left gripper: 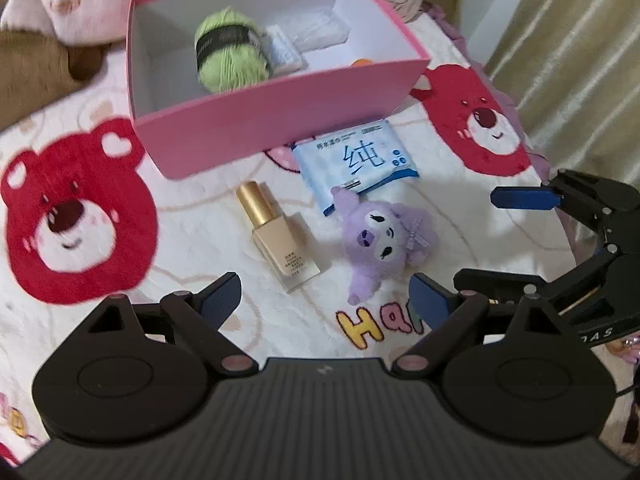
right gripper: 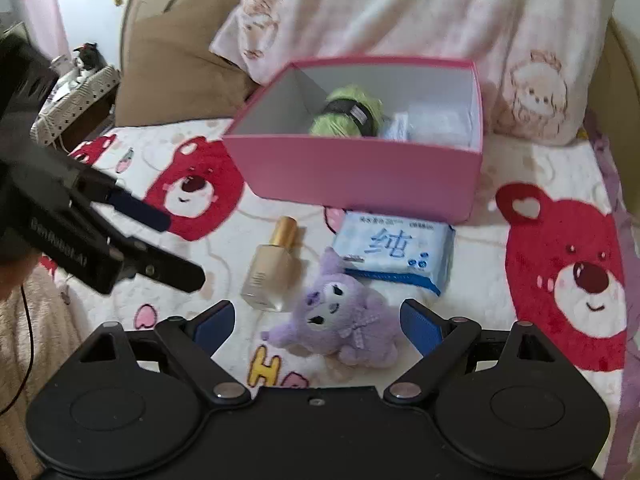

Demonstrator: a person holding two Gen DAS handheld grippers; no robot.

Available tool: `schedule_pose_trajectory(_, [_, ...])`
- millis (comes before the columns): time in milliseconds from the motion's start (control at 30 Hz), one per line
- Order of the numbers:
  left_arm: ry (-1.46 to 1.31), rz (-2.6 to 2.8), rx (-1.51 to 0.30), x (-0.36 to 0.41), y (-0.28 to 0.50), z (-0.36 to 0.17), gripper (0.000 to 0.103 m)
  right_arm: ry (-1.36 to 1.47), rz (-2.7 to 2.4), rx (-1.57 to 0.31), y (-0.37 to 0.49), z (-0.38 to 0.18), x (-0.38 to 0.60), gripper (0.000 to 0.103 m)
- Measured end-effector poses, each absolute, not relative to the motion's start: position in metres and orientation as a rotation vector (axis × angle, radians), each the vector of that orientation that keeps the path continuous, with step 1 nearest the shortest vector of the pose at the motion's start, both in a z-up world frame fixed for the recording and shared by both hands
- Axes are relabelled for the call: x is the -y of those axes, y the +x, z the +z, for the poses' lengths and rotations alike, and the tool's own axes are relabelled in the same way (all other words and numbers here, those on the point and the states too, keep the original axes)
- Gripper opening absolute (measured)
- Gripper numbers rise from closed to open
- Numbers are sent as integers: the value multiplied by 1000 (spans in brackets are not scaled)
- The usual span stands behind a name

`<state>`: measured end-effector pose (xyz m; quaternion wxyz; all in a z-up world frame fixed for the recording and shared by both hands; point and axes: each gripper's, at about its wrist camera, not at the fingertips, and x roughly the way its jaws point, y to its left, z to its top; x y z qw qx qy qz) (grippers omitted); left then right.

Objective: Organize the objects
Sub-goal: 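Reach the left gripper to the purple plush toy and close on it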

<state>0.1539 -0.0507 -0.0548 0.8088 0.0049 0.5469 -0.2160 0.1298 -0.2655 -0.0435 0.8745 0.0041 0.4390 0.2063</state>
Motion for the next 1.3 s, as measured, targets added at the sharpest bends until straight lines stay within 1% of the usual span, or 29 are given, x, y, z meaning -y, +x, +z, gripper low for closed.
schedule_pose_trajectory(100, [-41,-465,-1154,52,158,-72,90,69,397,-961,142,-62,271,92])
schedule_pose_trajectory(167, [-68,-474,-1126,54,159,-81,90,161,363,-999,150,-79,278,92])
schedule_pose_trajectory(267, [-119,-486,-1085,56,161,-94,80,329,297,-1053,156,-109,286,92])
schedule_pose_trajectory(300, [-132,-499,-1068,56,161,-97,75,359,286,-1079,156,-116,287,92])
schedule_pose_trajectory(333, [-143,-506,-1055,56,162,-100,70,356,281,-1091,156,-119,286,92])
schedule_pose_trajectory(400, [-176,-517,-1040,57,165,-107,63,322,267,-1073,154,-119,282,92])
schedule_pose_trajectory(500, [-215,-560,-1041,61,165,-119,56,327,293,-1082,153,-123,277,92])
schedule_pose_trajectory(700, [-217,-576,-1039,77,163,-141,49,135,251,-1079,154,-128,250,92])
schedule_pose_trajectory(767, [-208,-566,-1038,78,161,-147,44,113,237,-1080,156,-132,247,92])
schedule_pose_trajectory(800, [-210,-560,-1037,79,161,-150,38,115,227,-1085,158,-134,248,92])
schedule_pose_trajectory(900, [-263,-561,-1031,74,161,-157,33,143,221,-1108,162,-140,252,92])
schedule_pose_trajectory(1000, [-275,-567,-1023,73,160,-158,32,126,228,-1097,161,-139,249,92])
schedule_pose_trajectory(1167, [-330,-576,-1027,69,161,-163,32,40,240,-1041,152,-135,239,87])
schedule_pose_trajectory(1233, [-334,-576,-1044,69,163,-167,39,19,243,-1031,151,-135,237,86])
schedule_pose_trajectory(1267, [-328,-572,-1052,71,163,-169,39,9,242,-1032,152,-136,236,86])
schedule_pose_trajectory(1300, [-324,-564,-1058,72,163,-170,42,4,238,-1038,152,-137,236,86])
